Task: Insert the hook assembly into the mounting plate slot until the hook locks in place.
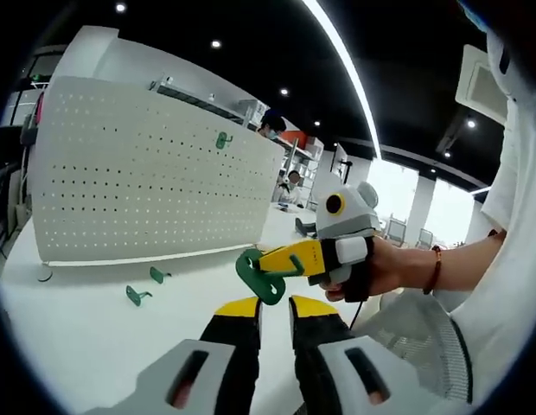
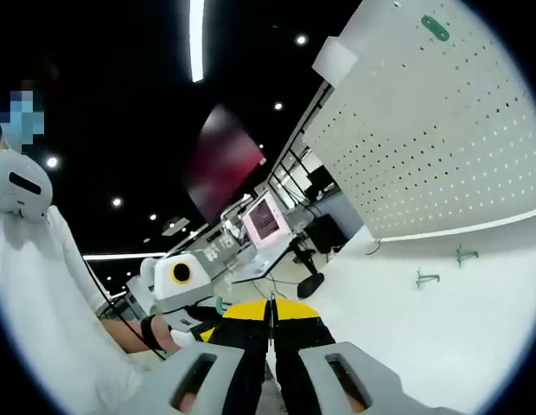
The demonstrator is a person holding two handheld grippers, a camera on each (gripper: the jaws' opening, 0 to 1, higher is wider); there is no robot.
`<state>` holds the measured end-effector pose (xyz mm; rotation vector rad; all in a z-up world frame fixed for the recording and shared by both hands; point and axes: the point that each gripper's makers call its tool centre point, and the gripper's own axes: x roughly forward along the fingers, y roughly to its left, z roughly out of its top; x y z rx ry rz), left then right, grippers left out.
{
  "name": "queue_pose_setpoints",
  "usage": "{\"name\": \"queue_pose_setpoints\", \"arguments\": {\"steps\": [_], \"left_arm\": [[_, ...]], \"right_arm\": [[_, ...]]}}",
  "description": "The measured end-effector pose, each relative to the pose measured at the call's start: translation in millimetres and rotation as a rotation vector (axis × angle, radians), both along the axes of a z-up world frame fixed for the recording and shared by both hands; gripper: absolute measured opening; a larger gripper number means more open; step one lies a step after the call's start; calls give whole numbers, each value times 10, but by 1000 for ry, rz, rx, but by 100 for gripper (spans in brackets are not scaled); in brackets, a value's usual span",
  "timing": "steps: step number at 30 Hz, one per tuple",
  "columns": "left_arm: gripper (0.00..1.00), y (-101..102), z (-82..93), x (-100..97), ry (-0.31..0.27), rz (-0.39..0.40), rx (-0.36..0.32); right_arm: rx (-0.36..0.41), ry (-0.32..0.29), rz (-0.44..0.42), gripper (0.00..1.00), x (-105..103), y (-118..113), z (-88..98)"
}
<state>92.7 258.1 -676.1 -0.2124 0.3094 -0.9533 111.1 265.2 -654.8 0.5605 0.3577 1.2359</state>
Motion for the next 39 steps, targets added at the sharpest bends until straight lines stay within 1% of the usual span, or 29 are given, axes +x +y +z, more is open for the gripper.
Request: {"name": "queue_pose_setpoints", "arguments": {"steps": [2,5,8,10,13,17,20,23,25,27,30,33,35,37,39], "left_arm": [[13,-4,16,-16,9,-8,-16],[14,-9,44,-30,7,-13,-32],[15,-4,84,-32,14,-13,-64],[14,-2,96,-26,13,-8,-73],[14,3,106,-16,23,-1,-90],[11,5,135,-16,31,2,-120],[10,8,160,-17,49,2,-153],[9,14,177,-17,80,1,-192],[6,18,200,-27,92,-3,-217],[3,19,204,-33,94,-9,-225],[3,17,204,-28,101,-10,-234],[3,23,203,-14,119,-3,-248],[3,28,203,-5,127,3,-253],[3,37,208,5,118,14,-246],[3,48,207,9,110,22,-234]], "right_arm": [[7,3,3,0,-4,-3,8],[30,7,16,0,-25,-11,29],[54,18,22,0,-34,-21,45],[64,28,41,0,-72,-6,55],[64,25,44,0,-81,5,53],[103,32,49,0,-90,8,100],[127,48,53,0,-94,3,112],[156,65,56,0,-91,-6,124],[173,67,60,2,-98,-3,151],[187,70,63,4,-101,-7,171],[180,64,64,4,-103,-2,173],[183,72,57,5,-82,-1,174],[179,62,48,5,-71,0,178],[183,54,30,4,-48,-11,199],[198,38,-9,5,10,-51,233]]}}
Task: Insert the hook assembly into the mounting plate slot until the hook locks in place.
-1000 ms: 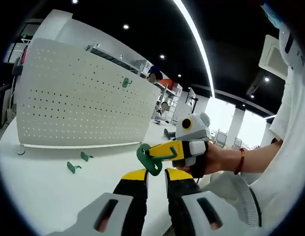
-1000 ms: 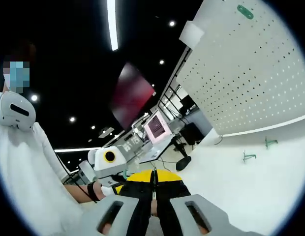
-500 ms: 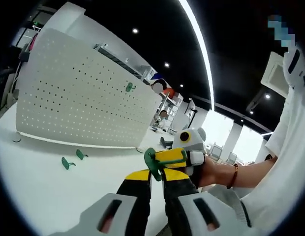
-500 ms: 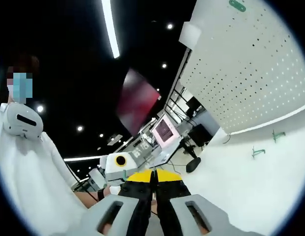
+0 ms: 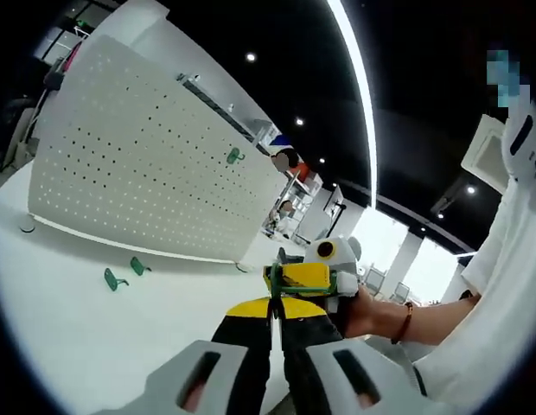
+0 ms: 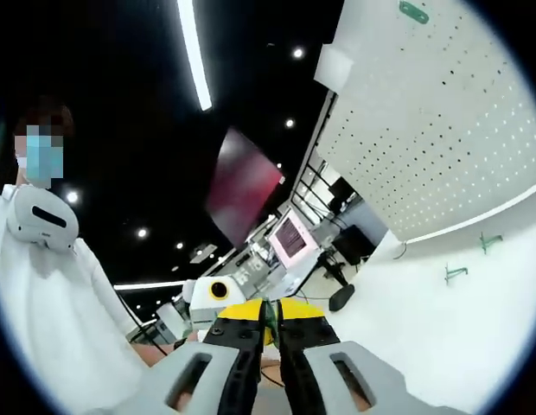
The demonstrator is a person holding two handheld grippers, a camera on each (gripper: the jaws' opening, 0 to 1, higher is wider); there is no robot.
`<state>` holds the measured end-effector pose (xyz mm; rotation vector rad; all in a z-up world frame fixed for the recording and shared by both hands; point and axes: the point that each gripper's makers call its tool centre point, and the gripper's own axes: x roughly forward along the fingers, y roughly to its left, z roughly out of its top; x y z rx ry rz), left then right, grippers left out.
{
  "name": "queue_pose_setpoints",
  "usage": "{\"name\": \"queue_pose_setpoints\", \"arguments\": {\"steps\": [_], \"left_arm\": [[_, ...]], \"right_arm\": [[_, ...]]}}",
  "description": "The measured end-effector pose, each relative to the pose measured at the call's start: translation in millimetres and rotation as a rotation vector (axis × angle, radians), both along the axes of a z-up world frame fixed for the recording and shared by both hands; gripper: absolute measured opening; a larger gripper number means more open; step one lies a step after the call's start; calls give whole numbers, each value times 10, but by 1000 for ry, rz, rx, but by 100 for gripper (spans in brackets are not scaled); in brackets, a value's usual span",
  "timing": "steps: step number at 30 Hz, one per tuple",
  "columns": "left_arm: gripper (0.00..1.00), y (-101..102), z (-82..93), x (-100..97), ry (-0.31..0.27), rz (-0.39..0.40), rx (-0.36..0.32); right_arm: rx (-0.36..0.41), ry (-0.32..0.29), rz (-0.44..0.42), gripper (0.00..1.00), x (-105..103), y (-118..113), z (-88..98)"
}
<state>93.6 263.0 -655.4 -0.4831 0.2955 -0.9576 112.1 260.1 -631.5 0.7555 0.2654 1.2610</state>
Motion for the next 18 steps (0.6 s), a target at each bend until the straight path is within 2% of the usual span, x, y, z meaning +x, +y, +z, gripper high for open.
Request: {"name": "queue_pose_setpoints", "arguments": {"steps": [3,5,9,18], "left_arm": [[3,7,5,9,-31,15,43],[3,6,36,18,-44,27,45],[3,64,41,89,-29,71,37],[2,202,-29,193,-12,152,90]], "right_arm": [[-1,-16,-20,5,6,-10,47],[-9,-30,-32,8,8,-11,65],[-26,-62,-47,12,-12,-15,95],[-47,-119,-66,21,-59,11,164]]}}
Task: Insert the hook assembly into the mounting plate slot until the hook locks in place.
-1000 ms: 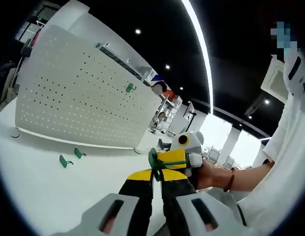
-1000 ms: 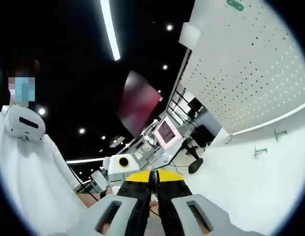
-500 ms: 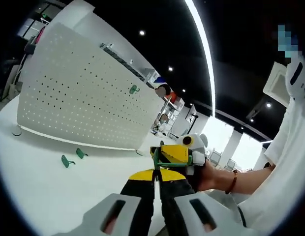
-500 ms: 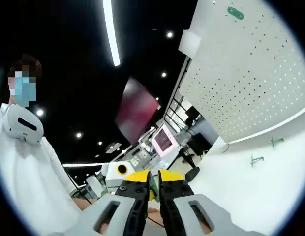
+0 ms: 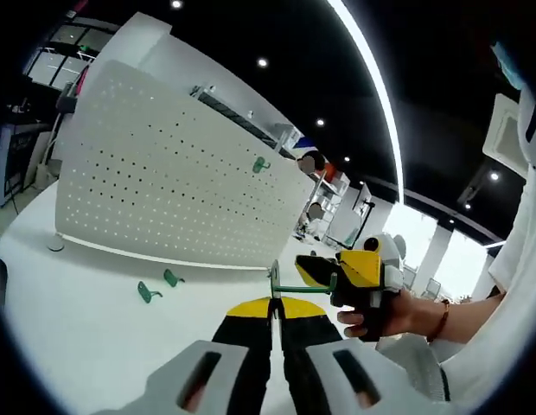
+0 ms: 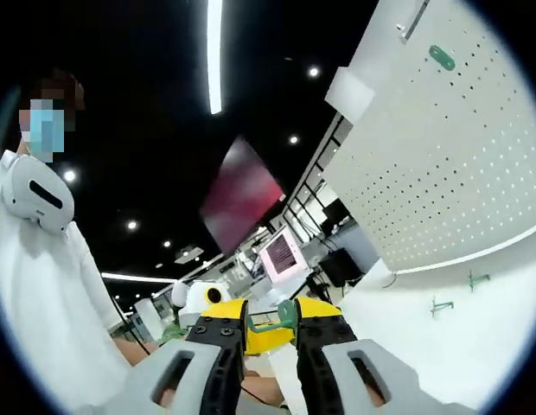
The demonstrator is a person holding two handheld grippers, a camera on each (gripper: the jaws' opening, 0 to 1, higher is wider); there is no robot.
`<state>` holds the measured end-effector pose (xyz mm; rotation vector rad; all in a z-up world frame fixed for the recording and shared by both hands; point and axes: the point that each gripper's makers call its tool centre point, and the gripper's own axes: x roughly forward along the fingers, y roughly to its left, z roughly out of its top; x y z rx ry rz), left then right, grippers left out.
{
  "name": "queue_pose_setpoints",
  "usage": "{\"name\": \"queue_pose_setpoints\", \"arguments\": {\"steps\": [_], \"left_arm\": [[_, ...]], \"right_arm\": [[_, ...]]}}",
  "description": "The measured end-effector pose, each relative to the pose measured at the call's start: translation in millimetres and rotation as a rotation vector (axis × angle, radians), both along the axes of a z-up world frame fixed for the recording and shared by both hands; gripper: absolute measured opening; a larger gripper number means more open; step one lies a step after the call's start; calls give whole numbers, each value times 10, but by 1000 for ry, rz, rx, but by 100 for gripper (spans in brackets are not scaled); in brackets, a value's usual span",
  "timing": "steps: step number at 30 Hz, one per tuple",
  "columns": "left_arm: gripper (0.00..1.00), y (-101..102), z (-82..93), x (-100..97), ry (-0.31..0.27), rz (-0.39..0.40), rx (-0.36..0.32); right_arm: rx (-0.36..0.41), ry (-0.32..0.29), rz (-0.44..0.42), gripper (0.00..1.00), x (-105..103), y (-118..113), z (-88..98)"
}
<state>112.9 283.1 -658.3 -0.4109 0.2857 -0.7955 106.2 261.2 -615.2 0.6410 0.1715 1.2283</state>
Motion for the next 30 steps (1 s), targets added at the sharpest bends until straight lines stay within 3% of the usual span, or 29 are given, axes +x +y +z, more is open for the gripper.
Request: {"name": "queue_pose_setpoints", "arguments": {"steps": [6,10,13,20,24,30], "left_arm": [[2,28,-42,30,-8,35,55],[2,57,-72,52,-1,61,81],[2,61,-74,59,4,64,74],[2,63,-104,51,12,71,102],[2,96,-113,84,-12,107,160],[2,149,-132,134,-37,147,246]], "right_arm": [[-163,-53,-41,19,-23,102,-186],[-164,-59,-41,15,-37,137,-171],[-221,-68,-51,13,-40,166,-248],[-274,-81,-62,9,-29,203,-275],[-340,-102,-87,8,11,203,-321],[-385,-84,-136,5,97,186,-370]]}}
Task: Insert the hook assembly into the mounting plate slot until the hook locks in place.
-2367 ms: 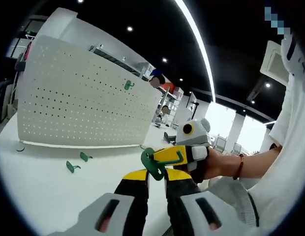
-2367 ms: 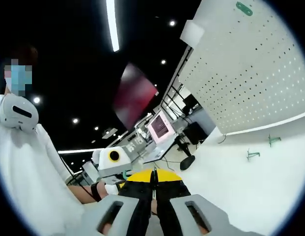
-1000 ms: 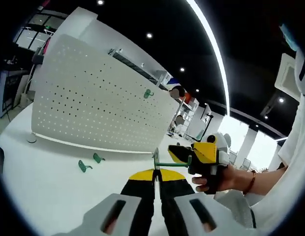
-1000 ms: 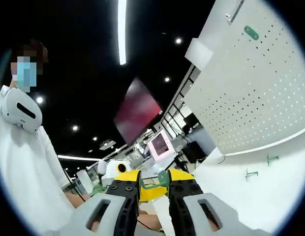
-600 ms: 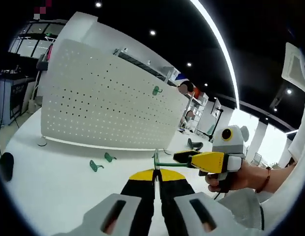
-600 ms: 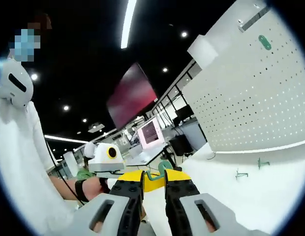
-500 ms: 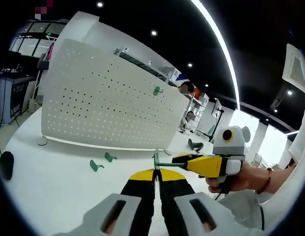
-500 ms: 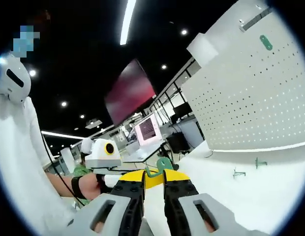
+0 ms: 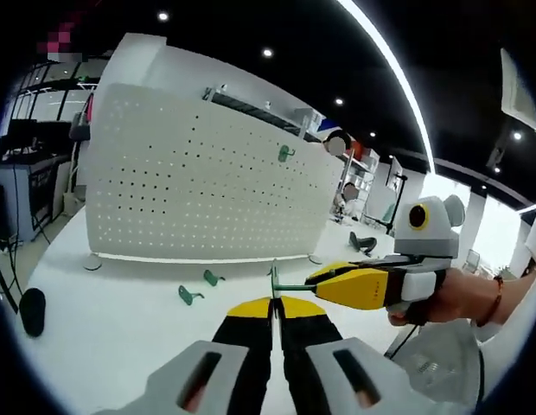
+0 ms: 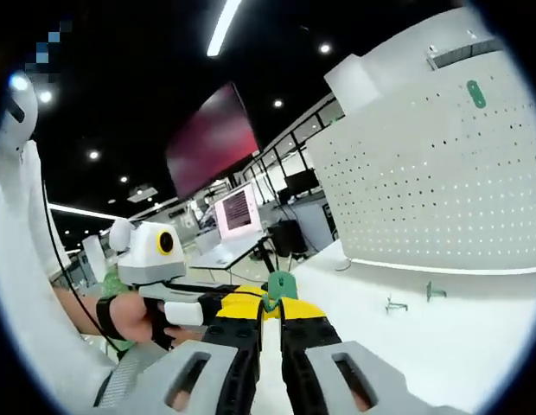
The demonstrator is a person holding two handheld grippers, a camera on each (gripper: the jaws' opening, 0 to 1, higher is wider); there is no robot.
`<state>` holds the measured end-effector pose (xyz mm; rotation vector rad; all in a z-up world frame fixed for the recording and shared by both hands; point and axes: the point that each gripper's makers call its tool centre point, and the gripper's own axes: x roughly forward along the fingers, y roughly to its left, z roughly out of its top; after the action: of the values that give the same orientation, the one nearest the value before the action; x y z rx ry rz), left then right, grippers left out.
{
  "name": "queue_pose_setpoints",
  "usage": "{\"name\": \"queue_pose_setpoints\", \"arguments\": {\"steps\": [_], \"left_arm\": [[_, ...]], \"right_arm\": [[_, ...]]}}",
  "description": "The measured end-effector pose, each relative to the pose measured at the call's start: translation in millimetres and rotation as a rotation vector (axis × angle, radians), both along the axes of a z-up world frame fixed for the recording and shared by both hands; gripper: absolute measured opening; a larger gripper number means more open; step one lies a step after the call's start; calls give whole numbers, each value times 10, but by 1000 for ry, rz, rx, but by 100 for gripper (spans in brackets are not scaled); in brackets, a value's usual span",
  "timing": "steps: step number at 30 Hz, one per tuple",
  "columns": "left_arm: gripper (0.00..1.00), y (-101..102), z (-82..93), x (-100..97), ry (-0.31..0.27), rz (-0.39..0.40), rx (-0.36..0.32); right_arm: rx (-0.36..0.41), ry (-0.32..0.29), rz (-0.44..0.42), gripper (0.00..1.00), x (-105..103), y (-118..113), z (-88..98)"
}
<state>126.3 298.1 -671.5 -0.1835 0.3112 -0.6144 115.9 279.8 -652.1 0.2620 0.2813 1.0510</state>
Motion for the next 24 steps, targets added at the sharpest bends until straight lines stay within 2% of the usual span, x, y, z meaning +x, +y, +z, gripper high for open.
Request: {"name": "queue_pose_setpoints", "arguments": {"steps": [1,6,8,10,13,14,16,18,21,24], "left_arm": [[2,9,4,7,-6,8,8],[2,-1,13,13,-20,19,19],[2,13,6,16,-29,32,43],[2,1,-1,13,-32,24,49],[2,15,13,22,-47,30,43],[2,11,17,21,-55,30,49],[2,18,39,24,-92,34,88],[2,24,70,23,-111,41,94],[2,35,82,37,-118,42,87],[2,33,83,46,-132,35,107]], "right_arm": [[-31,13,-13,4,20,-11,-46],[-60,19,-35,3,60,4,-81],[-79,25,-46,3,76,-5,-112],[-79,23,-45,3,77,-9,-111],[-61,53,-51,3,90,-18,-108],[-52,72,-58,3,97,-16,-109],[-50,75,-61,2,99,-10,-102],[-36,97,-72,2,106,-5,-92],[-15,135,-93,2,126,-13,-89],[-17,144,-103,1,126,-7,-89]]}}
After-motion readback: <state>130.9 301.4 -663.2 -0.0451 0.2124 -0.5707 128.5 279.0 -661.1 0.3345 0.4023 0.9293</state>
